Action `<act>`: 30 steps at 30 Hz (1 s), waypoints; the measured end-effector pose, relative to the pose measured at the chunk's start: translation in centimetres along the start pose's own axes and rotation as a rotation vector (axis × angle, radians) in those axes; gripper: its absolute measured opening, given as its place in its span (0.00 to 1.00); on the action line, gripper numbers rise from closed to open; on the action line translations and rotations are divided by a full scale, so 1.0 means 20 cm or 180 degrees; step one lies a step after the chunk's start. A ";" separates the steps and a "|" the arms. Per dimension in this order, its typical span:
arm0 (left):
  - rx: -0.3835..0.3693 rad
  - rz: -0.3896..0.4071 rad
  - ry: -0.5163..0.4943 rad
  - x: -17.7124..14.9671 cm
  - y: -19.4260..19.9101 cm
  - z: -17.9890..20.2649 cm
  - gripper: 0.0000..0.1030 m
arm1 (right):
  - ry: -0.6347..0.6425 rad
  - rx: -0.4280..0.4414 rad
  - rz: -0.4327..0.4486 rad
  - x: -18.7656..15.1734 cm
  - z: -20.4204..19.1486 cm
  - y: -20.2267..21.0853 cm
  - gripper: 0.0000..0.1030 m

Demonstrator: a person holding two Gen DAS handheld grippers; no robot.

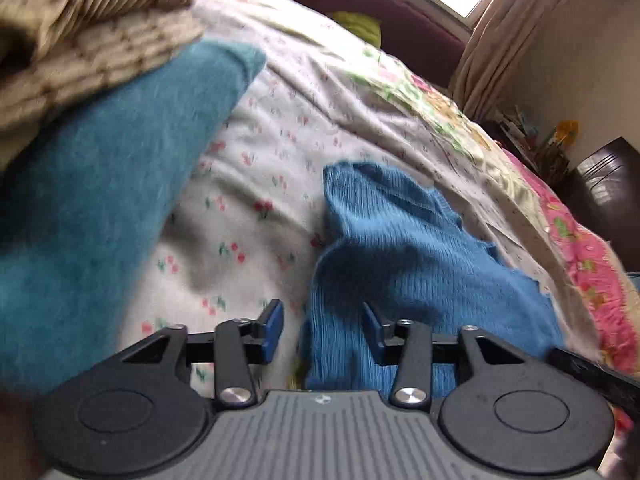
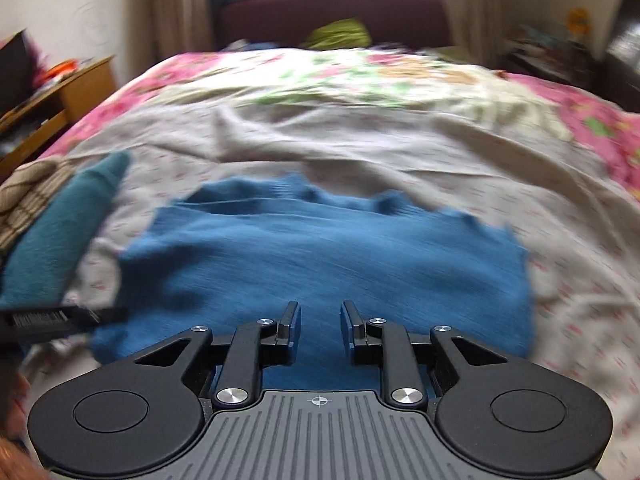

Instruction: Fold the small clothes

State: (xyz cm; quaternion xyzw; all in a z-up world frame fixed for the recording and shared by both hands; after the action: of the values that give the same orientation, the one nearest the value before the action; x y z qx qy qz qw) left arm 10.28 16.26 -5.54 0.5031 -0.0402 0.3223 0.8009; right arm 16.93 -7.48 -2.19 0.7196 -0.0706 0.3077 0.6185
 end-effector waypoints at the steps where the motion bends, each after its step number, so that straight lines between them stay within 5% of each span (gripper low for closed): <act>1: -0.0031 -0.0049 0.0033 -0.01 -0.01 -0.01 0.54 | 0.0035 0.0065 -0.0049 0.04 -0.04 -0.03 0.22; 11: -0.0199 -0.0191 -0.0035 -0.03 -0.07 0.03 0.67 | 0.0545 0.0461 -0.0499 0.43 -0.51 -0.34 0.47; 21: -0.0372 -0.0289 -0.0086 -0.02 -0.11 0.02 0.69 | 0.0898 0.0081 -0.0959 0.53 -0.77 -0.65 0.56; 25: -0.0402 -0.0289 -0.0098 -0.01 -0.11 0.02 0.69 | 0.1066 -0.0270 -0.0878 0.51 -0.74 -0.71 0.51; 30: -0.0379 -0.0256 -0.0152 -0.01 -0.10 0.03 0.69 | 0.0826 -0.0146 -0.0866 0.53 -0.63 -0.67 0.23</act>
State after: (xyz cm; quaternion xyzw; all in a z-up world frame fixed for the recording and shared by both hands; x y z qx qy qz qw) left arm 11.41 15.15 -6.93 0.4633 -0.0581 0.2749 0.8405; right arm 27.38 10.16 -7.41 0.6625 0.1009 0.3098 0.6745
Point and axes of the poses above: each gripper's, at about its wrist camera, not at the fingertips, and y roughly against the way its jaws point, z to its right, x to its top, the point moved 2 cm from there along -y, roughly the way its jaws point, and after that the axes turned 11 degrees about -z, right-handed, at the moved point
